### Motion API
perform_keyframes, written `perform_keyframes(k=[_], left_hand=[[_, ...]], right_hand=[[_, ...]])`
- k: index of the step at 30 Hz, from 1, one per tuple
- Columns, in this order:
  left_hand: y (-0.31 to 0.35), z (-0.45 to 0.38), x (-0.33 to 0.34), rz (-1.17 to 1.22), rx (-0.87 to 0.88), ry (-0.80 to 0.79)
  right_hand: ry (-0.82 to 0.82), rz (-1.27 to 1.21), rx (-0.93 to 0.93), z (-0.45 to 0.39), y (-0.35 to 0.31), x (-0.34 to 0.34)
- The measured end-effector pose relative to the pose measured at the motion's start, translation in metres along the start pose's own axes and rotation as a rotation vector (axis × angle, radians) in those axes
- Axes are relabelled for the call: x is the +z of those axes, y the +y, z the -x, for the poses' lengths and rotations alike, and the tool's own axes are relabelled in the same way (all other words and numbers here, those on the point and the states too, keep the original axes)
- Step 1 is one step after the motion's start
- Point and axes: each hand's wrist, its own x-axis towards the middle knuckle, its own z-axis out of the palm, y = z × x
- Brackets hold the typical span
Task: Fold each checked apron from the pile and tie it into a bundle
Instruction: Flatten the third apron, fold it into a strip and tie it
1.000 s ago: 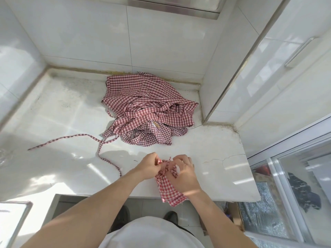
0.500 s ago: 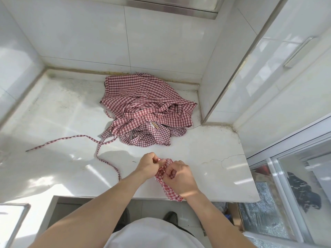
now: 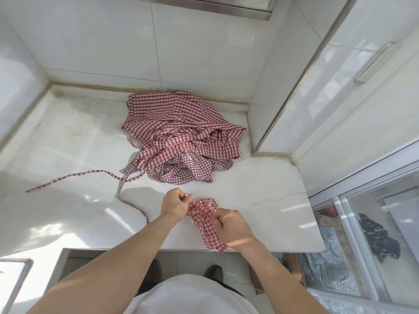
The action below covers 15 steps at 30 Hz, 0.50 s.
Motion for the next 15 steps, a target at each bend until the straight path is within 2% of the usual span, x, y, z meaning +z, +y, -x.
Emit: perform_keyframes(k=[7,10,15], left_hand=[[-0.004,-0.001,-0.005,-0.016,0.015,-0.041],[-0.003,-0.003,-0.005,-0.073,0.041,-0.028],[-0.005,-0.009,-0.002,-0.016,-0.009,0.028]], right_hand=[[-0.118,0.089,0.037,0.008,0.015,-0.011],[-0.126,0.113,0.057,0.009,0.021,-0.017],[-0.172,0.109,0.06,0.012,0.029,-0.023]])
